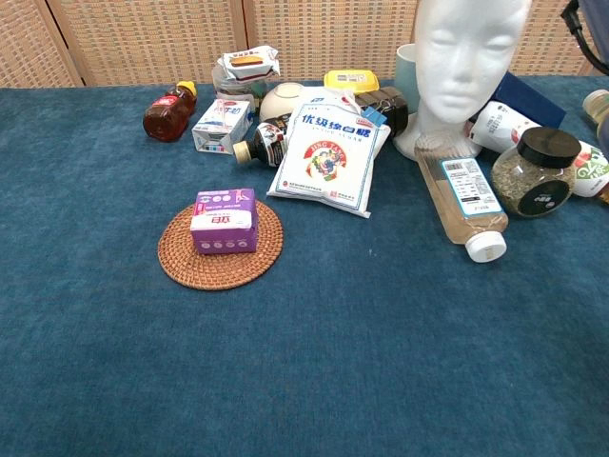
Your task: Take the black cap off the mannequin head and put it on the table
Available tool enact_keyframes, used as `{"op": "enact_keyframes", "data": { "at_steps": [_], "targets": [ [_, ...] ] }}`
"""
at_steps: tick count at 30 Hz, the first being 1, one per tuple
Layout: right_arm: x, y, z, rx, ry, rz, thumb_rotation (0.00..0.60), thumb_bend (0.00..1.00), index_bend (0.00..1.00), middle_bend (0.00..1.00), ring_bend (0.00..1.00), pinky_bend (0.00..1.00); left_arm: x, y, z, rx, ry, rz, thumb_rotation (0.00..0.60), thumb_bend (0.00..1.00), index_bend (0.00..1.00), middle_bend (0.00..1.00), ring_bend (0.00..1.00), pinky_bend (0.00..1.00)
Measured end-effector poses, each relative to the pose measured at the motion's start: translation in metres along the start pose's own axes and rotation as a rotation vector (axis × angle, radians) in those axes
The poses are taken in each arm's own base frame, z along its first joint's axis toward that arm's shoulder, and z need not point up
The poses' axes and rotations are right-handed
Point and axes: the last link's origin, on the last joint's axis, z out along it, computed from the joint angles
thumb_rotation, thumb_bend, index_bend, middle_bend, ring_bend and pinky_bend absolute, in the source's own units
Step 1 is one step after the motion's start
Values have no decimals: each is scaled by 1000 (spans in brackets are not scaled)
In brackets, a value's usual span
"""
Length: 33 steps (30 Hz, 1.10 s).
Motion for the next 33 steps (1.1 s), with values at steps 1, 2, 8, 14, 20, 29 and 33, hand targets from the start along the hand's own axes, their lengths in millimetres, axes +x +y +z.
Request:
{"op": "enact_keyframes", "data": {
  "at_steps": [1, 2, 8, 14, 20, 29, 33],
  "targets": [
    [0, 1, 4, -2, 1, -10, 600, 625, 720, 670, 635, 758, 0, 0, 1, 2, -2, 0, 600, 158, 38, 0, 0, 0],
    [0, 1, 7, -2, 4, -20, 600, 624, 720, 670, 635, 758, 0, 0, 2, 5, -4, -2, 600, 158, 38, 0, 0, 0],
    [1, 5, 23, -11, 26, -53, 600, 624, 720, 670, 635, 758, 4, -1, 2, 9, 2, -27, 600, 158, 38, 0, 0, 0],
    [12, -9, 17, 53, 87, -26, 600, 624, 720, 670, 635, 758, 6, -3, 3, 7, 0, -32, 600, 158, 38, 0, 0, 0],
    [32, -35, 8, 133, 174, 36, 600, 622, 723, 671, 634, 758, 5, -2, 0, -8, -16, -33, 600, 158, 38, 0, 0, 0],
    [56, -80, -15, 262, 215, 128, 600, 624, 724, 672, 635, 758, 6, -3, -2, -15, -16, -38, 600, 158, 39, 0, 0, 0],
    [57, -92, -28, 300, 209, 149, 600, 623, 724, 672, 635, 758, 7, -3, -2, -15, -15, -40, 600, 158, 39, 0, 0, 0]
  ]
}}
